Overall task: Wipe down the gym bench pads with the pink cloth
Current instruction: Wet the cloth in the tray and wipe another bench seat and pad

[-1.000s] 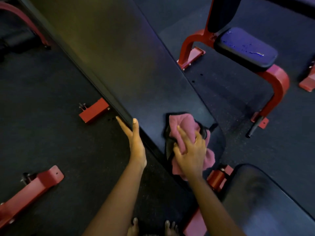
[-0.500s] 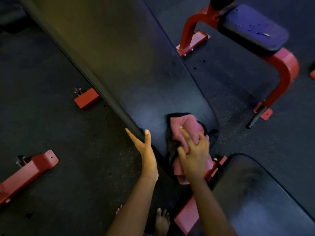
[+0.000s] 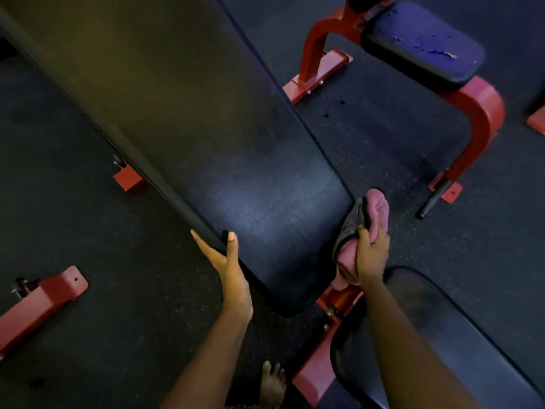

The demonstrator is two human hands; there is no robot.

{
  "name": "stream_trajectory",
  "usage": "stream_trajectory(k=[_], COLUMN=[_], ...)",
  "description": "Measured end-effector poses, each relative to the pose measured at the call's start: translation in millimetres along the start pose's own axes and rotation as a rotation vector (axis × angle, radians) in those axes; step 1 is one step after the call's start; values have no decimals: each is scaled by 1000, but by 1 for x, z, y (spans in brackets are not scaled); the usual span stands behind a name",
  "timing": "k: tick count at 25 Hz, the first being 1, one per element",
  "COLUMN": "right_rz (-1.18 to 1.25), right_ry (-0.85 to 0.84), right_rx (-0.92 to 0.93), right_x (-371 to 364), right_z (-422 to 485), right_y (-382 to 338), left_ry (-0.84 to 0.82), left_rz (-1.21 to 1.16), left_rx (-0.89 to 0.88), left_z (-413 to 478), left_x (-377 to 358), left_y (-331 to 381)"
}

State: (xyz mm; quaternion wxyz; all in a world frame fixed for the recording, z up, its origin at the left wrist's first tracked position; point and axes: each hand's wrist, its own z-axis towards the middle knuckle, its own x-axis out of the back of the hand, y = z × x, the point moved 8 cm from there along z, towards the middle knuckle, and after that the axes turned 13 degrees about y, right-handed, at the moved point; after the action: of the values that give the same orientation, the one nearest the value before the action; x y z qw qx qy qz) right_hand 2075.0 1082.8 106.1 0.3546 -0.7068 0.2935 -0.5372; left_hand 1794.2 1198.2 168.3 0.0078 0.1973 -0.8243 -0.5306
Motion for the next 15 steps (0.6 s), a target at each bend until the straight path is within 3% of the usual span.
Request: stream_trajectory(k=[5, 7, 9, 13, 15], right_rz=[84, 103, 150, 266, 285], right_ry=[92, 75, 53, 162, 163], right_rx=[-137, -147, -181, -312, -291], right_x=[9, 10, 17, 36, 35], right_z=[-87, -124, -143, -102, -56], right_y=[21, 30, 43, 44, 33], left_ry=[-58, -36, -25, -304, -431], left_rz=[75, 238, 493, 1124, 1257], left_rx=[40, 29, -200, -923, -1204], left_z=[3, -13, -41, -71, -72], left_x=[0, 12, 20, -10, -30], left_y=[3, 5, 20, 44, 49])
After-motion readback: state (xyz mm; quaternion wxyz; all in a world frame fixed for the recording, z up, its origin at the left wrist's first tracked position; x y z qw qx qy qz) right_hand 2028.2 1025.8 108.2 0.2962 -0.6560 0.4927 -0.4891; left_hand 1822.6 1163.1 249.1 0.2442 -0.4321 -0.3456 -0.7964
